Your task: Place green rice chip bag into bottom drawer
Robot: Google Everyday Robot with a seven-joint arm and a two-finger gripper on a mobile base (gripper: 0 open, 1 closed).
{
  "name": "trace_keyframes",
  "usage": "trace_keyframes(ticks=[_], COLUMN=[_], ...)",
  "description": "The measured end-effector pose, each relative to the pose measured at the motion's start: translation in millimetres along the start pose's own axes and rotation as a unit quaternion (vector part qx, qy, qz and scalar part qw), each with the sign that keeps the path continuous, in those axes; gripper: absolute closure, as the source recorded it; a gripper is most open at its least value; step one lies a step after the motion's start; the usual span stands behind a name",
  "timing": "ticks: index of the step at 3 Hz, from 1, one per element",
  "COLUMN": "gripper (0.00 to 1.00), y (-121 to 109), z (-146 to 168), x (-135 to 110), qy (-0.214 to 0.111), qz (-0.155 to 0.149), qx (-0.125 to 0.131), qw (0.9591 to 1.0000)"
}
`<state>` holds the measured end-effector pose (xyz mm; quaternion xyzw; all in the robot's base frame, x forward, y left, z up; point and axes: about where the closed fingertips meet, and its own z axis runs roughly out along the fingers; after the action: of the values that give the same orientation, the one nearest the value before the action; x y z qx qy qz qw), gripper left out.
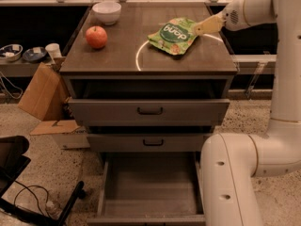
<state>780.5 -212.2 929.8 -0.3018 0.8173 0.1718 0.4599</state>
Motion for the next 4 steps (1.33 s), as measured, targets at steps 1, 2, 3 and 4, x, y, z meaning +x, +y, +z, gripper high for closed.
trace_keyframes(ticks=[1, 2, 3, 4], gripper=[0.0, 0.0, 0.0, 0.0], y=[28.7, 36.3, 36.3, 39.2], z=[12.6, 2.6, 2.6, 19.9], x=[-13.9, -23.8, -23.8, -11.1], qy=[-0.028, -0.046, -0.046, -0.038], qz=[-0.026, -0.042, -0.042, -0.076], qx=[-0.002, 0.005, 0.005, 0.029], qw=[0.9993, 0.9981, 0.9981, 0.996])
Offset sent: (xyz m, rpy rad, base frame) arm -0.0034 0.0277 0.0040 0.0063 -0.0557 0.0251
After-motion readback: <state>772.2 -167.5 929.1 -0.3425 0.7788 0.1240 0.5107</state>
